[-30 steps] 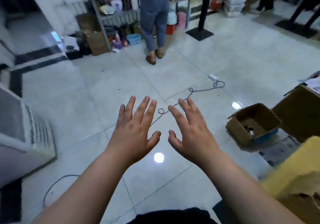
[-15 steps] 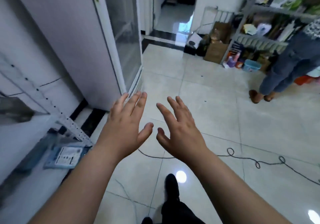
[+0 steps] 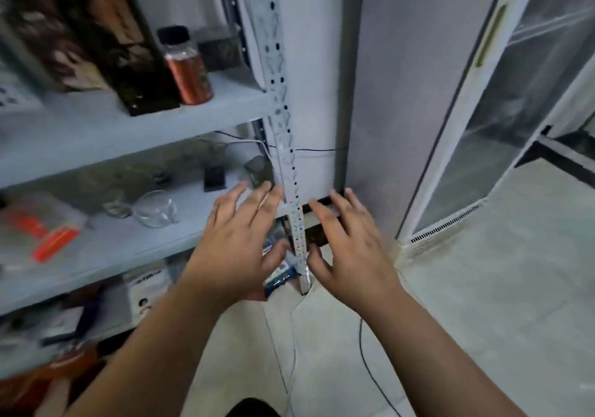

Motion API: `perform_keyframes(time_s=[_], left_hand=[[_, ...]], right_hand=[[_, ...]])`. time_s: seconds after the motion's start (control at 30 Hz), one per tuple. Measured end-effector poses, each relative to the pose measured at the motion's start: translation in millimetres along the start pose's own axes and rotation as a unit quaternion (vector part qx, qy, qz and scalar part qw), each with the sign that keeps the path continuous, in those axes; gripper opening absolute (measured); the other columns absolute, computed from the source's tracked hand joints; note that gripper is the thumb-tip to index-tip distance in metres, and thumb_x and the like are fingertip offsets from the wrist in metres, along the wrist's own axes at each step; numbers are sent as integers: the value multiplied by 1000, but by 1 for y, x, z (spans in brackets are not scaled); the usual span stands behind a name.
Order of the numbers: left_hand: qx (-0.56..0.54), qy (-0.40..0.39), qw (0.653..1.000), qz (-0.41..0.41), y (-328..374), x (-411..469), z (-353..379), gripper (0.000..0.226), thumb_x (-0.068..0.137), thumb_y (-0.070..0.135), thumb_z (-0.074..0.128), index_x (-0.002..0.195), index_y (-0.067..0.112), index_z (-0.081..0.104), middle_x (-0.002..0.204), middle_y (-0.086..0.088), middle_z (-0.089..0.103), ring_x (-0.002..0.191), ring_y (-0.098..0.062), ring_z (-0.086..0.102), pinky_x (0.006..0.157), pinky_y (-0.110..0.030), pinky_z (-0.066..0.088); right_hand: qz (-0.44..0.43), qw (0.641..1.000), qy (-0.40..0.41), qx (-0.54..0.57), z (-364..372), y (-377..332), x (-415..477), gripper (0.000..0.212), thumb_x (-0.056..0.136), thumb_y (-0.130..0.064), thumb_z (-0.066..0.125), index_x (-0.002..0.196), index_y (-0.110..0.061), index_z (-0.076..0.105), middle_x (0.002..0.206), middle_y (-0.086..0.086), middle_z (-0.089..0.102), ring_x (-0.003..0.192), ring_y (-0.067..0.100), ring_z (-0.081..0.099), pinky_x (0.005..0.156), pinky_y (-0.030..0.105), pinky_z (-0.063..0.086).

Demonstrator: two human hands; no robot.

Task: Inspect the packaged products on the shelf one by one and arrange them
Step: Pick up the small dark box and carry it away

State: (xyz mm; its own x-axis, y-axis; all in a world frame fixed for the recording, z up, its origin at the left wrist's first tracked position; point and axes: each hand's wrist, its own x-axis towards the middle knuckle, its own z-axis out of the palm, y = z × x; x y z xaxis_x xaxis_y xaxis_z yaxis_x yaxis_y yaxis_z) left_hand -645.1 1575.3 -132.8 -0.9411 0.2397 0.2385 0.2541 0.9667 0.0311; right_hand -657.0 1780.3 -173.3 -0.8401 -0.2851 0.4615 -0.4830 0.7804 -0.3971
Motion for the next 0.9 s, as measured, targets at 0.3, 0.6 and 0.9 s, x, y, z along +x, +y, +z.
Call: perform_keyframes(time_s=[0.3,0.6,0.9], left_hand=[[16,46,982,-182,-86,-38,-30,77,91,53,40,157,13,34,155,-9,44,145,-37,34,119,-56,32],[-25,103,985,-139,-197,11,-35,74,92,50,44,156,13,36,152,-8,47,146,-32,36,117,-56,34],[-280,132,920,-239,-294,84,-49,93,82,59,65,157,43,12,161,3,30,147,-18,35,115,-53,39]], right_hand=[[-159,983,-39,84,57,-66,92,62,88,-37,50,145,-15,53,151,17,50,148,39,36,112,61,41],[-176,981,-41,74,108,-118,188,58,92,-37,51,147,-17,51,154,13,46,153,34,30,115,59,39],[-169,977,17,126,141,-158,248,53,91,-31,55,141,-15,58,149,9,51,150,27,35,117,48,40]])
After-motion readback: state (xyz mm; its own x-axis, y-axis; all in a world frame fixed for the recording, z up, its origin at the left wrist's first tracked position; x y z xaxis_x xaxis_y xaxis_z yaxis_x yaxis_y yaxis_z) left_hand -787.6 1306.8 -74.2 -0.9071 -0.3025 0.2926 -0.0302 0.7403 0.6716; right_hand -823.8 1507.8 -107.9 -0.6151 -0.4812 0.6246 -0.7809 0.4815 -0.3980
